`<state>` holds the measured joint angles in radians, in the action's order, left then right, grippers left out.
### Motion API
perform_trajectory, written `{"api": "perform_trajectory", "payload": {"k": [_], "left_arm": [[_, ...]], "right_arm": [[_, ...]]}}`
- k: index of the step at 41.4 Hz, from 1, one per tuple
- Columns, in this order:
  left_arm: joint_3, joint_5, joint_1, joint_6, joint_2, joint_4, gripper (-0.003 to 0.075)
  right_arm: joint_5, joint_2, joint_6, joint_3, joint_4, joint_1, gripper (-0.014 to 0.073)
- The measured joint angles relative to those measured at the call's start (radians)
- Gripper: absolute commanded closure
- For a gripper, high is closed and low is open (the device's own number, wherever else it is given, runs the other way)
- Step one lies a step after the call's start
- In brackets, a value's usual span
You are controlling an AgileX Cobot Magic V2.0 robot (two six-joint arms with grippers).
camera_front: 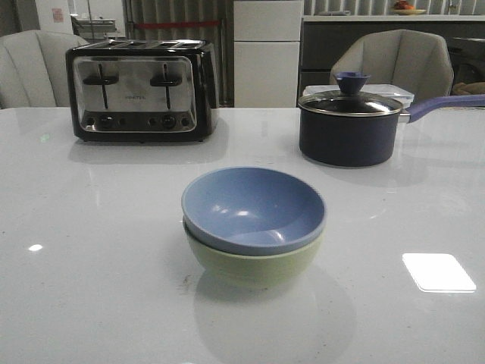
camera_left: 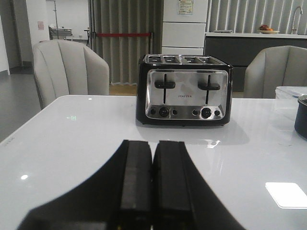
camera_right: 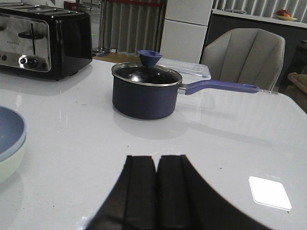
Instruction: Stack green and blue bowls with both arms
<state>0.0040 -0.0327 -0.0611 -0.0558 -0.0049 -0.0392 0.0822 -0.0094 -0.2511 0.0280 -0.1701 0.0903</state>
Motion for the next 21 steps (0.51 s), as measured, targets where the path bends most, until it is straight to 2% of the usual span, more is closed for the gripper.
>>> {"api": "perform_trajectory", "payload": {"k": [4, 12, 21], "left_arm": [[0.0, 0.0, 0.0, 0.0, 0.0, 0.0, 0.0627], [0.0, 0.0, 0.0, 0.0, 0.0, 0.0, 0.0627], [0.0, 0.0, 0.0, 0.0, 0.0, 0.0, 0.0627]], "right_arm": [[-0.013, 0.0, 0.059, 0.0, 0.012, 0.0, 0.0538], [-0.074, 0.0, 0.266, 0.0, 0.135, 0.0, 0.0538], [-0.082, 0.0, 0.303, 0.0, 0.157, -0.036, 0.0538]]}}
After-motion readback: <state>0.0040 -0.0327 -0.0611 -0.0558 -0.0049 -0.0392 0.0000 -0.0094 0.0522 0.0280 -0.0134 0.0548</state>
